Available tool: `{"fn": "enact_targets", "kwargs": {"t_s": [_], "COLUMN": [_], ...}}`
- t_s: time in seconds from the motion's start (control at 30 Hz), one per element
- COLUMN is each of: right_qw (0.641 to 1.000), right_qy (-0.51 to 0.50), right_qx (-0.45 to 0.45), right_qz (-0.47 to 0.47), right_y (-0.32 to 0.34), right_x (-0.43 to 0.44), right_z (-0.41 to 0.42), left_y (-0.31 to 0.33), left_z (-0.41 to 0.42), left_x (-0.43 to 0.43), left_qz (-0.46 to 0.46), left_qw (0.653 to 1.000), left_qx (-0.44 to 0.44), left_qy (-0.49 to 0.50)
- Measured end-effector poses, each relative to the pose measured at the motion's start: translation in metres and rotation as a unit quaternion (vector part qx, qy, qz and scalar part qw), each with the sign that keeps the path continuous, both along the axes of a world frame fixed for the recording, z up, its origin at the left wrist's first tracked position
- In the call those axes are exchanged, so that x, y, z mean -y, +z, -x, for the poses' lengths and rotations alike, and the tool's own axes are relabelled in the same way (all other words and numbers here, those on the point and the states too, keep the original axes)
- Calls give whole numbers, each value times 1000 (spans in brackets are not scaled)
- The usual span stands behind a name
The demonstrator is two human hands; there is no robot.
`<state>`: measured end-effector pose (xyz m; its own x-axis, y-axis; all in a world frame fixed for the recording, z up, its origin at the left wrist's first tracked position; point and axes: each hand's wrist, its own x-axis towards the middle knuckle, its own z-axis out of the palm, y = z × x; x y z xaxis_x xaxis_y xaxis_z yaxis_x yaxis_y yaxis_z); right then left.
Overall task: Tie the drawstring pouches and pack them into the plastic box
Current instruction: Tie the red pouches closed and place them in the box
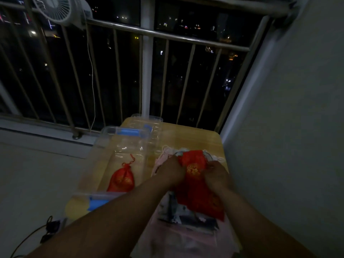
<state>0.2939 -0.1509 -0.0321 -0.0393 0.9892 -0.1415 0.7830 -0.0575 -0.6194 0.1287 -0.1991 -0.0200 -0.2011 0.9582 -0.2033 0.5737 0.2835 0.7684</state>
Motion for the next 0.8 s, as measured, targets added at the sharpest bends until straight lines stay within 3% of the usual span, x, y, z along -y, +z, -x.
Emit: {"fn": "enact_targets", "kwargs": {"t_s": [0.27, 0.37, 0.47, 0.6, 0.8], "right_qw": [1000, 1000, 998, 989, 957], "right_qy": [16, 14, -25, -23, -3], "right_qx": [-1, 0, -59, -136, -289], "right_qz": [21, 1, -27, -54, 19], "right_y": [-34, -28, -14, 0, 12], "right_x": [-27, -25, -11, 8, 48], "right_z": [-8, -11, -13, -16, -28], "left_y": [-47, -21, -9, 0, 12], "left_z": [-1, -9, -11, -14, -22], "left_x": [-30, -19, -9, 10, 40], "left_qz": [5, -11, -12, -10, -24], "left_qw": [999, 995, 993, 970, 930], "left_qx": [55, 95, 112, 226, 357], "left_qy": [2, 13, 29, 87, 81]}}
